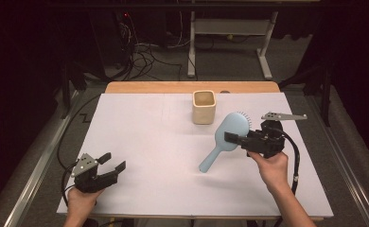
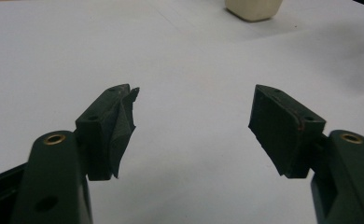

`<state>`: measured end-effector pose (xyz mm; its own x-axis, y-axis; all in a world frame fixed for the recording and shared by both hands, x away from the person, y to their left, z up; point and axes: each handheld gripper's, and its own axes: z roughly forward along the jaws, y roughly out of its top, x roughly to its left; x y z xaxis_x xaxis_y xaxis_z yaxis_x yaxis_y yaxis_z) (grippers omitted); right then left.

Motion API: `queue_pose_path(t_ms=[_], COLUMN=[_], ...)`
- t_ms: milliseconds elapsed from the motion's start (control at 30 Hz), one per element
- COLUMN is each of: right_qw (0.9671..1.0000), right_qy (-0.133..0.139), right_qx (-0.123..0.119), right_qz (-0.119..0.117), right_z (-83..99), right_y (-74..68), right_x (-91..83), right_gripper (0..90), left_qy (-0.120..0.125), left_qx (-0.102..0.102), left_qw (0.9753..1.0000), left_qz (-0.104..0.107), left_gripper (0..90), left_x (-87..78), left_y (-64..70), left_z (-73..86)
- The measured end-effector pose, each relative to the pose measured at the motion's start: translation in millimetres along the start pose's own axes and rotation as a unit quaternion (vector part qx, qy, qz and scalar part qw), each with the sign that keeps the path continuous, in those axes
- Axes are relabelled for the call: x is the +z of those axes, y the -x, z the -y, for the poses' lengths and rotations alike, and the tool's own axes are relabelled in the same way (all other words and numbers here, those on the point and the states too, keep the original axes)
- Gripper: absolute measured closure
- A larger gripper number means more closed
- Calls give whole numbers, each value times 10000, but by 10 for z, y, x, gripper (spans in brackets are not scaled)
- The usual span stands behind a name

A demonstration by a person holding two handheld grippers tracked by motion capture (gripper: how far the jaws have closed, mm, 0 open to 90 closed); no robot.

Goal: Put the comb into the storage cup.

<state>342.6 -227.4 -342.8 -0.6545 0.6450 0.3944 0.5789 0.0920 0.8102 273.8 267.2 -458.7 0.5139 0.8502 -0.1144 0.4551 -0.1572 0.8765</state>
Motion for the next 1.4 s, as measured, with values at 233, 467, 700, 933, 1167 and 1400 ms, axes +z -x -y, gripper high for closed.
queue_pose_path(t_ms=[233, 467, 700, 933, 1167, 1400], right_qw=[10000, 9999, 9998, 9997, 9994, 9991], right_qy=[-44, -52, -55, -26, -26, 7], right_qx=[11, 19, 0, -13, -63, -56], right_qz=[68, 126, 203, 244, 328, 409], right_z=[-56, -115, -198, -297, -399, -476], right_y=[32, 52, 60, 57, 42, 59], right_x=[32, 50, 69, 129, 176, 196], right_gripper=[543, 543, 543, 543, 543, 543], left_qy=[23, 2, -10, -6, -25, -21], left_qx=[-52, -16, -8, -9, -4, -43], left_qw=[10000, 10000, 10000, 10000, 10000, 10000], left_qz=[-4, 6, 5, 9, 29, 33], left_gripper=[313, 314, 314, 314, 314, 314], left_x=[-13, -6, -3, -5, -1, 3], left_y=[-21, -11, -10, -12, -10, -18], left_z=[0, 1, 1, 1, 2, 6])
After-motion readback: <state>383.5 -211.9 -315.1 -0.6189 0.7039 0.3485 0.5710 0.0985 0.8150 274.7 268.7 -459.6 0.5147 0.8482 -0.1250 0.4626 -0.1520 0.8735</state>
